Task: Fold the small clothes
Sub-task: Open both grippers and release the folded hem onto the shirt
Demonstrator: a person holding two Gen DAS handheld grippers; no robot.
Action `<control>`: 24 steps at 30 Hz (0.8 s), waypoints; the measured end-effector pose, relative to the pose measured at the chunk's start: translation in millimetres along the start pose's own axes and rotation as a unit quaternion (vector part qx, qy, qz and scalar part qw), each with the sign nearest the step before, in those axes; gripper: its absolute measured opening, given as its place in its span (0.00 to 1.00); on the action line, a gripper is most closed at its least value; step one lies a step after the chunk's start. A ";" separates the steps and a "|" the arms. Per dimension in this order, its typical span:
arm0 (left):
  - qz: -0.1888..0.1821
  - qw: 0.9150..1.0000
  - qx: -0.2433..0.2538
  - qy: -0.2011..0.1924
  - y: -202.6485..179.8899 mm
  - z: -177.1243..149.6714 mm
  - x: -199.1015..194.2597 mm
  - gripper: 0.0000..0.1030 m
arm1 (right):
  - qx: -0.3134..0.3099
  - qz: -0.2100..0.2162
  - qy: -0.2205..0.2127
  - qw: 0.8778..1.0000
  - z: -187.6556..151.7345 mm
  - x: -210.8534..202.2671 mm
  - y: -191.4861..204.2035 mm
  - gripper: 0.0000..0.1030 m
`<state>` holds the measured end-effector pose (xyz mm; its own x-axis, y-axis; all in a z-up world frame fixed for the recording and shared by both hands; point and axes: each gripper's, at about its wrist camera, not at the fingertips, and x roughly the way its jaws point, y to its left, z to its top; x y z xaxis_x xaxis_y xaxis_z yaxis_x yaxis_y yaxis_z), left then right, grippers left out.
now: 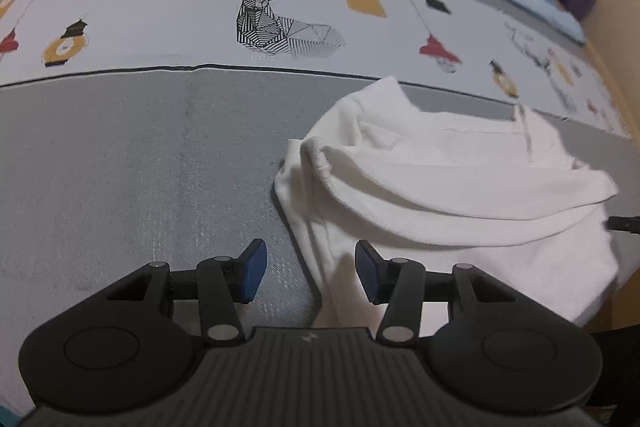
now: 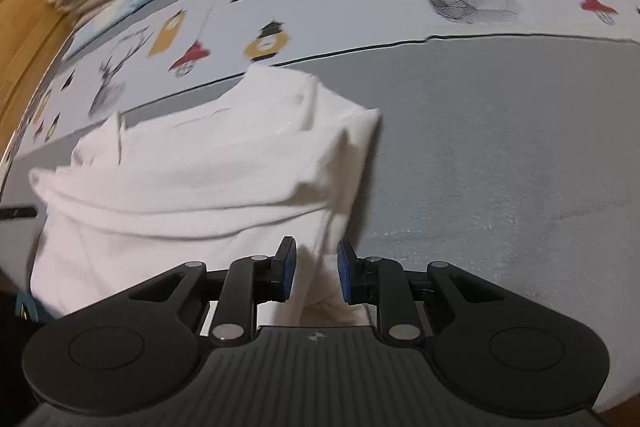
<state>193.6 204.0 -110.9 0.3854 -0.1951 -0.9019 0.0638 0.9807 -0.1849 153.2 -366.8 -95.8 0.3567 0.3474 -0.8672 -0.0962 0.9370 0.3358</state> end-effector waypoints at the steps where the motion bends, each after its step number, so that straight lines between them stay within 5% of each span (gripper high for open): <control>1: 0.003 1.000 0.000 0.001 -0.5 1.1 3.4 0.52 | -0.005 -0.002 0.003 1.000 -0.4 1.6 1.9 0.23; 10: 0.030 0.999 -0.029 -0.022 -3.4 32.0 17.9 0.52 | -0.038 -0.058 -0.006 0.998 21.7 29.8 13.7 0.23; 19: 0.039 0.990 -0.110 -0.078 15.5 59.2 14.4 0.52 | 0.058 -0.107 -0.130 0.984 68.8 27.5 0.1 0.24; 24: 0.020 0.992 -0.103 -0.075 16.0 61.4 14.2 0.52 | 0.095 -0.088 -0.127 0.983 73.2 26.0 -16.5 0.26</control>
<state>256.6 217.8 -102.7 0.5170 -0.1369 -0.8450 -0.1378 0.9609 -0.2400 232.1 -375.8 -97.0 0.5752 0.1369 -0.8065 0.1550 0.9498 0.2718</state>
